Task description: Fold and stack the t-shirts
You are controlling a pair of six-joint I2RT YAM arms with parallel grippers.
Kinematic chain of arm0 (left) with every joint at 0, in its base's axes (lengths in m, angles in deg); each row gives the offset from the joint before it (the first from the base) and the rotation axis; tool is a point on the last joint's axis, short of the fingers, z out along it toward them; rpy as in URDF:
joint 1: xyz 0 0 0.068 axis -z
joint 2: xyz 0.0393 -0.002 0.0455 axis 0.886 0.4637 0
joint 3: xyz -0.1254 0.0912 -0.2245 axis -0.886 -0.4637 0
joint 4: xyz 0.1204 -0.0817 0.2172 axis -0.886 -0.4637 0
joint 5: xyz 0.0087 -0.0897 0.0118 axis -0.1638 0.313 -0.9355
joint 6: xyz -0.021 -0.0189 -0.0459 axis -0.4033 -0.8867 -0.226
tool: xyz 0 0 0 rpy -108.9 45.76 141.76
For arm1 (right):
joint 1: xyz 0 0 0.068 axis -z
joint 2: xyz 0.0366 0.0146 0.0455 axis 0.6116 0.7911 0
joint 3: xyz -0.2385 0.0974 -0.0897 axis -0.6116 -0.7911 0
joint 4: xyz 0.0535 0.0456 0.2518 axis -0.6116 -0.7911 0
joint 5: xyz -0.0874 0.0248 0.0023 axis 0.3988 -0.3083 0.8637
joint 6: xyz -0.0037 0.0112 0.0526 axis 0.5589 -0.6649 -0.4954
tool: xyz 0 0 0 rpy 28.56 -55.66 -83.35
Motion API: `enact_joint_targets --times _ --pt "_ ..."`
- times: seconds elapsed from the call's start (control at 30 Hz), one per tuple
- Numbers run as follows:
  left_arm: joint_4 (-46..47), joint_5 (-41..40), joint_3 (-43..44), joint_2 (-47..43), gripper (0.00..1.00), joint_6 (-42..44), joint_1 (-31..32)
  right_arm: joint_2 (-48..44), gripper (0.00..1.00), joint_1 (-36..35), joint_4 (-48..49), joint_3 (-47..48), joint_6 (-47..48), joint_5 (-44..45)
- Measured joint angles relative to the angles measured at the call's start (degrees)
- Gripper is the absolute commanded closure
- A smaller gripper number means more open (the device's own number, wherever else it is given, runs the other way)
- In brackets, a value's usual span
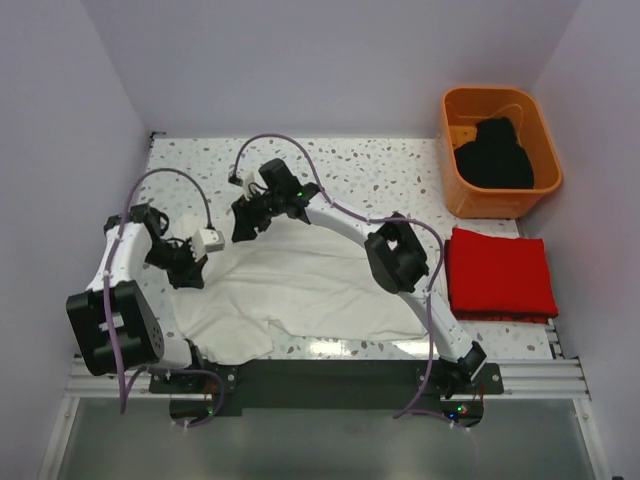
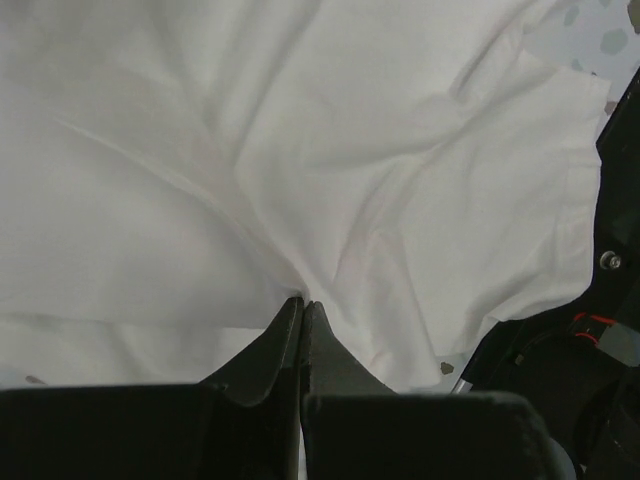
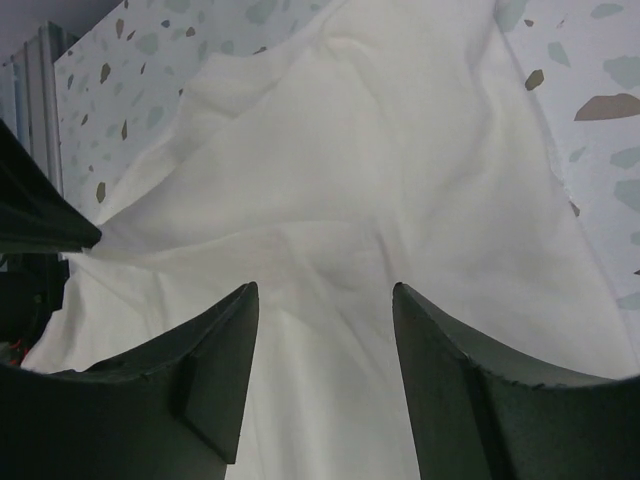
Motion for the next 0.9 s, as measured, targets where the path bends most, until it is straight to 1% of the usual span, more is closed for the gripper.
enact_joint_targets --times 0.1,0.2,0.43,0.6,0.73,0.8,0.87,0.9 --pt "1.8 -3.0 -6.3 -4.7 1.00 2.4 3.7 0.0 0.39 0.0 -1.1 0.0 1.0 -0.1" --pt "4.6 -5.5 -9.4 -4.9 1.00 3.2 4.9 0.0 0.33 0.0 -2.1 0.0 1.6 -0.4" --pt "11.5 -8.2 -9.8 -0.4 0.96 3.0 5.0 0.9 0.28 -0.4 -3.8 1.1 3.8 -1.8" --pt "13.6 -8.4 -9.6 1.3 0.92 1.9 4.9 3.1 0.27 -1.2 -4.1 2.7 5.9 -1.7" --pt "14.3 -8.3 -8.8 2.3 0.92 0.7 4.9 5.0 0.27 -2.1 -4.4 3.0 6.6 -1.7" --pt "14.3 -8.2 -8.2 2.6 0.92 0.3 4.9 5.7 0.30 -2.6 -4.6 3.0 7.0 -1.5" --pt "14.3 -8.0 -7.7 2.7 0.92 0.0 4.8 6.2 0.36 -2.9 -4.7 3.0 7.4 -1.5" --pt "14.3 -7.9 -7.4 2.7 0.93 -0.1 4.7 6.3 0.47 -3.0 -4.7 3.0 7.6 -1.5"
